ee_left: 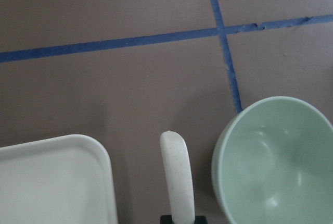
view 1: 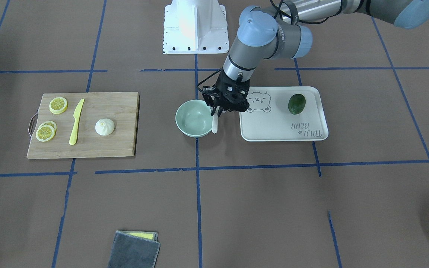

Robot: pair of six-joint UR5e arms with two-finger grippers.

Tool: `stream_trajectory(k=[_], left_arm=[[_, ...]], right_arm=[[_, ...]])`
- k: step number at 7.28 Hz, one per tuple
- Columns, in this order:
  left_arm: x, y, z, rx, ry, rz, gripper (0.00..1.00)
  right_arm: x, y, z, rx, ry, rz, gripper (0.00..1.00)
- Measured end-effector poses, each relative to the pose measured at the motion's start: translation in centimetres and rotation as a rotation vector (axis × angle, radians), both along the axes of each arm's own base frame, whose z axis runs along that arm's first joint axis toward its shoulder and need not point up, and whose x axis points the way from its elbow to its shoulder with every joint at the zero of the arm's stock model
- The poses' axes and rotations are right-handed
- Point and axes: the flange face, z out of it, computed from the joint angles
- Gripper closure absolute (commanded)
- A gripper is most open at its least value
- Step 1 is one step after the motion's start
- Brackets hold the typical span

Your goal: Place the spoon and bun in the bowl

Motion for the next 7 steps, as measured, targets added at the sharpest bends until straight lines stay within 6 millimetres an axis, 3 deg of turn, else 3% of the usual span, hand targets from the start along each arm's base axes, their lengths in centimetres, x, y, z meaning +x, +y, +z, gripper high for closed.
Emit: stream_trajectory(k=[3,4,5,7], left_arm=[[2.0,-1.0,-0.9,-0.016,-0.006,-0.005,1.0],[2.2,-1.0,-0.9,-0.02,-0.006,-0.005,0.47],[2.2,-1.0,-0.9,-0.023,-0.004,-0.007,0.28],[2.3,-0.9,-1.0,-0.023,0.002,-0.007,0.27]], right_arm=[[-0.1,0.0,0.0,-0.003,-0.008,-0.002,0.0],[-0.2,0.0,0.0,-0.002,-0.009,-0.004,0.0],[-0.3,0.0,-0.1,-0.002,-0.011,-0.005,0.0],[-0.4,0.0,-0.2,-0.001,-0.018,-0.005,0.0]])
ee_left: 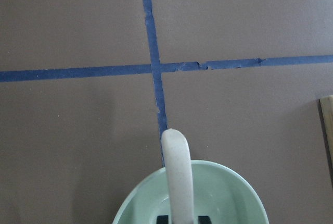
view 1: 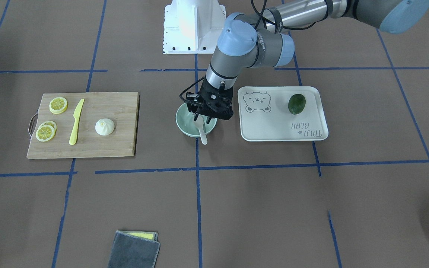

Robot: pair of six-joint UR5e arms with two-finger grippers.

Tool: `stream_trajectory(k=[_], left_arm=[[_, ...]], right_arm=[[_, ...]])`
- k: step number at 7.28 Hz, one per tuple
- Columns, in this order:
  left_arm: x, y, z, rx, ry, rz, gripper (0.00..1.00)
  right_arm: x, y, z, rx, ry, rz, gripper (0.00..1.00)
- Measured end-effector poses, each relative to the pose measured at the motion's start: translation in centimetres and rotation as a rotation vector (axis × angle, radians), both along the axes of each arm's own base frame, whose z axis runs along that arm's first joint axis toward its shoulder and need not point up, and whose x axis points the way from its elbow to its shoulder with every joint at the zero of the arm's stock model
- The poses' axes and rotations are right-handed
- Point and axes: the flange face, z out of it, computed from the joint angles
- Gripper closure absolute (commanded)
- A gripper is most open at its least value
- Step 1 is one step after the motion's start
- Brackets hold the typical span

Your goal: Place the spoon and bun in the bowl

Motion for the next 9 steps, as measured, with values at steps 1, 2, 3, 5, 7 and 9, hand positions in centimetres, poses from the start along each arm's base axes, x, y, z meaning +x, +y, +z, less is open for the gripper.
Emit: stream_trajectory(k=[1,2,3,5,7,9], left_arm=[[0.0,0.0,0.0,0.001,0.003,0.0,0.28],[-0.1,0.0,0.0,0.001,0.003,-0.001,0.28],[-0.8,0.0,0.1,0.004,0.004,-0.005,0.28],[-4.3,-0.2,2.2,0.04,-0.001,-0.01,0.28],[-9.6,-0.4,4.9,0.135,-0.021,0.014,0.28],[-15.2,-0.2,8.0,0.197,-0.033,0.064,0.27]], right_arm=[[0.0,0.0,0.0,0.0,-0.001,0.0,0.0],[-0.2,-0.1,-0.3,0.002,-0.01,-0.003,0.0],[-1.1,-0.2,-1.0,0.001,-0.032,-0.014,0.0],[-4.8,-1.5,-5.2,-0.023,-0.055,-0.012,0.0],[-13.1,-2.8,-10.9,-0.025,-0.011,0.043,0.0],[-23.5,-2.2,-16.1,-0.001,0.023,0.139,0.0]])
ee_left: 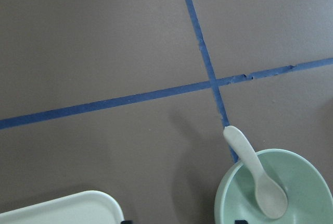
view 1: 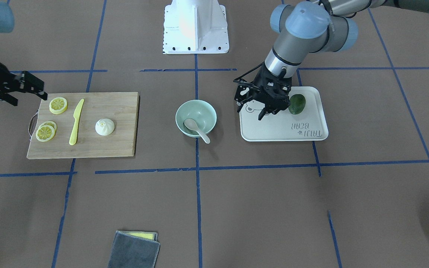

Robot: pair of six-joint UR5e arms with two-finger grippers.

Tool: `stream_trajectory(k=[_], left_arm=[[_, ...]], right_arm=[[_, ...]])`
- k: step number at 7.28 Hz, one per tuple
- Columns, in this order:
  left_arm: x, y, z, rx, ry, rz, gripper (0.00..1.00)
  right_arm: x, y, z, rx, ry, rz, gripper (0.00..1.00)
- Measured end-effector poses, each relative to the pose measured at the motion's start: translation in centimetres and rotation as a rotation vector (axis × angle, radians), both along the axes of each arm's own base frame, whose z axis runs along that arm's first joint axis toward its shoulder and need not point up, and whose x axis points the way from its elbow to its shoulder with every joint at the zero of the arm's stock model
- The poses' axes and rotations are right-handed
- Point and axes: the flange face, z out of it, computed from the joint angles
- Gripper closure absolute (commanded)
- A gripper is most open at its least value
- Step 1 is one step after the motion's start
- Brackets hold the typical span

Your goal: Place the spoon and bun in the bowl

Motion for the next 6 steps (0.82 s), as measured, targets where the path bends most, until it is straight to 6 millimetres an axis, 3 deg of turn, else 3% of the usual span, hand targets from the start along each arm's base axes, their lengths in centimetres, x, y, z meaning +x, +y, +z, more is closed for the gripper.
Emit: stream_trajectory(k=[1,3,4,6], left_arm=[[-1.0,0.2,0.8,0.008,-0.004,0.01,0.25],[-1.4,0.4,1.2,0.01,-0.007,0.013,0.24],[-1.3,0.5,1.2,0.007,-0.007,0.012,0.23],[-1.1,0.5,1.4,0.001,-0.01,0.012,0.23]], right_arm=[[-4.3,0.5,-2.0,0.018,0.011,0.03,0.0],[-11.2,0.5,-4.1,0.033,0.033,0.069,0.0],[-13.7,0.4,-4.1,0.029,0.054,0.09,0.0],[-16.2,0.6,-3.3,0.033,0.094,0.112,0.0]])
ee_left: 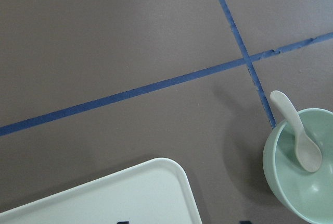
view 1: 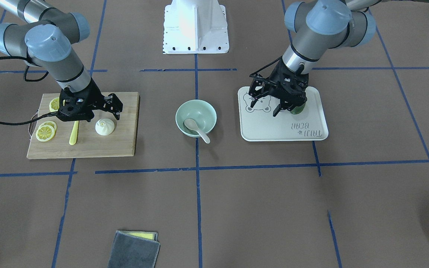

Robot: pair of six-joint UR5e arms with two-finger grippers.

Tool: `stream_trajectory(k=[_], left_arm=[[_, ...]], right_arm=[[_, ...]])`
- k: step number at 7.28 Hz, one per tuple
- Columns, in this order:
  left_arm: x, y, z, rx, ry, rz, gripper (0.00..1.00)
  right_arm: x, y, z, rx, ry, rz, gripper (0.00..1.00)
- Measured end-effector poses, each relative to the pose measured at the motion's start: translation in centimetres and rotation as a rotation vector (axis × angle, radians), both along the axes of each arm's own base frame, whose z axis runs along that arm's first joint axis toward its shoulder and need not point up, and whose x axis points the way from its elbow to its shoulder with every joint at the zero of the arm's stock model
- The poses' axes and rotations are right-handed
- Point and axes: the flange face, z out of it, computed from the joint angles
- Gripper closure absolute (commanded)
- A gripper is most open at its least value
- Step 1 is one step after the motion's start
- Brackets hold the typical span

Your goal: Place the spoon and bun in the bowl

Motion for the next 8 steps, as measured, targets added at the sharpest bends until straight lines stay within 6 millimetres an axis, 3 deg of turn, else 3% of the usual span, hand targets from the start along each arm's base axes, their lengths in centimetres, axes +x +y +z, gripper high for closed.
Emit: stream_trajectory(k=[2,4,5,8], left_arm=[[0.1,0.0,0.0,-0.002,0.0,-0.001,0.23],[0.1,-0.1,0.0,-0.002,-0.001,-0.002,0.21],[0.1,-0.1,0.0,-0.003,-0.001,-0.002,0.21],[0.2,-0.1,-0.1,-0.004,0.001,-0.004,0.2]], right_arm=[[-1.3,0.1,1.6,0.005,0.044,0.011,0.05],[-1.8,0.2,2.2,0.004,0.063,0.012,0.24],[-1.9,0.2,2.3,0.003,0.065,0.012,0.38],[-2.2,0.2,2.0,-0.02,0.059,0.033,0.47]])
